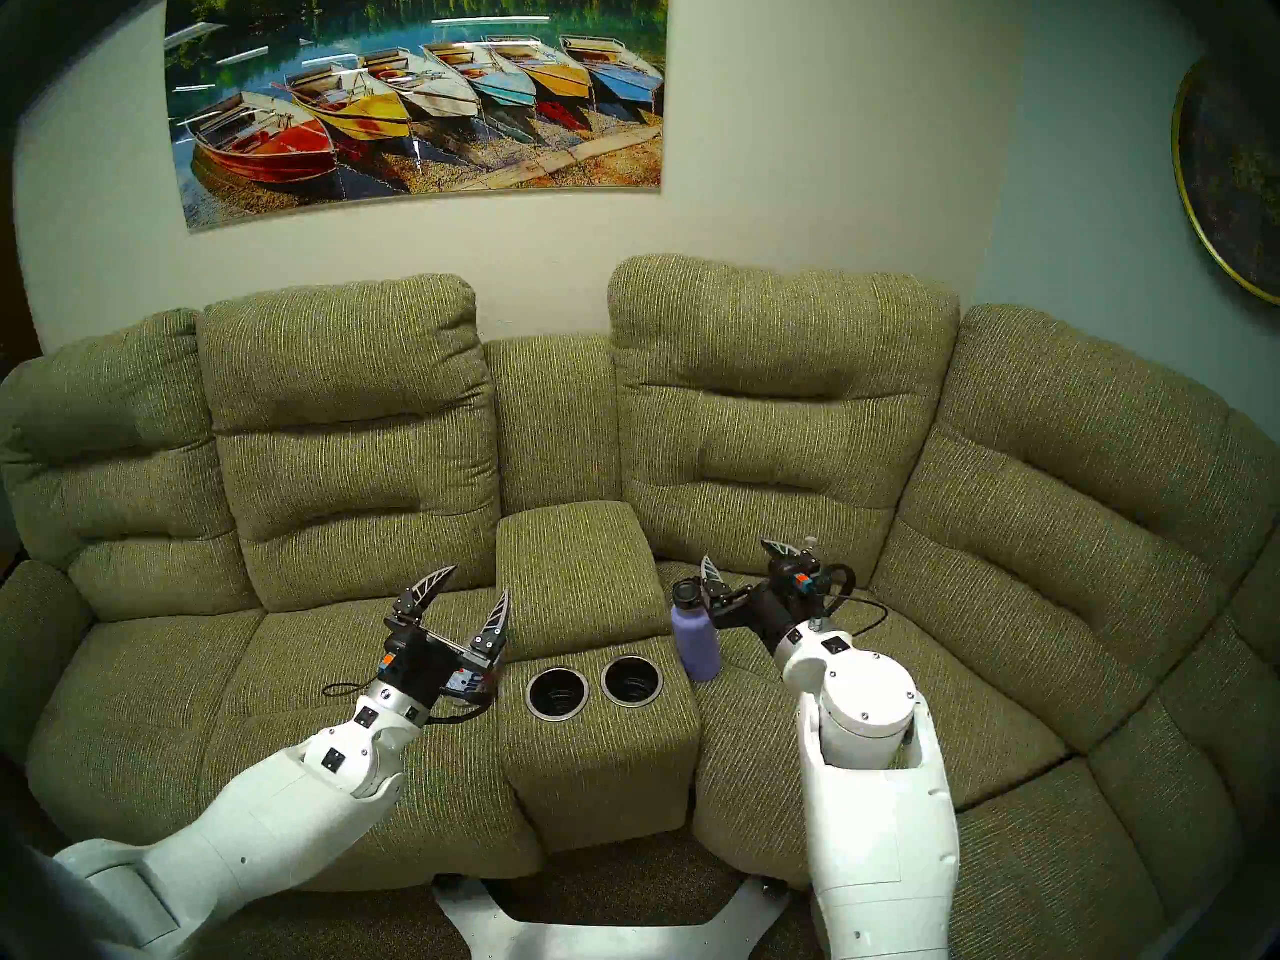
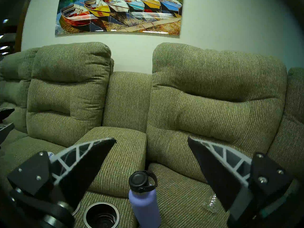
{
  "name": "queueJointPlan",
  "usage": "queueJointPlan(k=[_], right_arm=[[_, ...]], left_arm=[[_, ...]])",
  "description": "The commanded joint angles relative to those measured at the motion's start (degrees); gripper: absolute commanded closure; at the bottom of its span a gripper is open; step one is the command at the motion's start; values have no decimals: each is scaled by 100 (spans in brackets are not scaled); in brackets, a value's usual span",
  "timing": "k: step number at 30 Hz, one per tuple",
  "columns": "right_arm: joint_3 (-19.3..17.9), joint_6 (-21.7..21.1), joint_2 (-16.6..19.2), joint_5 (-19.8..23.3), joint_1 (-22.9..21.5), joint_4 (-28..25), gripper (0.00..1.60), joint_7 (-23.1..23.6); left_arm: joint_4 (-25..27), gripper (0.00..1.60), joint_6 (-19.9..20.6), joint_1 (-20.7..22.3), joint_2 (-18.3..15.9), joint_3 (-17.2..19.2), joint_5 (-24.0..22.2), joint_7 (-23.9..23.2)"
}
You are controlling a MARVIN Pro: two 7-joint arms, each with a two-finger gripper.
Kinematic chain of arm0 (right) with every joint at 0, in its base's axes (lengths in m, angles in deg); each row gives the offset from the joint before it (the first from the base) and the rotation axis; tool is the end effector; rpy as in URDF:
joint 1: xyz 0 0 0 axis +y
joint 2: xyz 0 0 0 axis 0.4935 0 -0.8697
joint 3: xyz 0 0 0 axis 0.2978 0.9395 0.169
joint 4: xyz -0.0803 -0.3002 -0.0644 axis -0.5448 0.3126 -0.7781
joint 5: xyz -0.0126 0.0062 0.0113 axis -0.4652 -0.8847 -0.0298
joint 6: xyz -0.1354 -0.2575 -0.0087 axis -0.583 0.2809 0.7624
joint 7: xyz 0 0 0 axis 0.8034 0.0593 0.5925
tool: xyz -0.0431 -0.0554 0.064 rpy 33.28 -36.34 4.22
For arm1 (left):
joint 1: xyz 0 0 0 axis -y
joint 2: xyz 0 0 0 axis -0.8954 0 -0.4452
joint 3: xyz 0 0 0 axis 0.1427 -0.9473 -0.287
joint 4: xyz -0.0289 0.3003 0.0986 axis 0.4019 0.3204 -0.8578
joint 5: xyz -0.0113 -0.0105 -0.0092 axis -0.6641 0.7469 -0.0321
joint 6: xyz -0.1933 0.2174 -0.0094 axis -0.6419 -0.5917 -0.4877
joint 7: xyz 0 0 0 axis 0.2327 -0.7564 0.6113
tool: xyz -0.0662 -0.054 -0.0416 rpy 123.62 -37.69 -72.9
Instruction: Take bottles out of cup holder
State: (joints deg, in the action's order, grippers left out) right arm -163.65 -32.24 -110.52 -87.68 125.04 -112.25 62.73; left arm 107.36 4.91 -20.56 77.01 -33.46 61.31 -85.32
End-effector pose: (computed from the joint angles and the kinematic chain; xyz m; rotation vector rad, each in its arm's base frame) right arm 0.3674 -0.0128 -0.3244 -2.2039 -0.4520 -2.0396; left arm 0.3648 0.0537 -0.4069 1.7656 -0.4606 2.2709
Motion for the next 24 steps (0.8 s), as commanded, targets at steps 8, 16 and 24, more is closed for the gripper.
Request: queueJointPlan(k=[8,16,24], right_arm=[[-4,35,8,13,-45,-158,0,7],[-4,31,7,13,-39,-171,0,8],[-4,26,7,13,-32,-182,0,10]], left_arm=[[1278,0,1036,-480,-694,165,-645,-70],[1850,0,1683,-706,-983,277,-907,20],[2462,0,2335,-953,-1262,399,-1070,334]])
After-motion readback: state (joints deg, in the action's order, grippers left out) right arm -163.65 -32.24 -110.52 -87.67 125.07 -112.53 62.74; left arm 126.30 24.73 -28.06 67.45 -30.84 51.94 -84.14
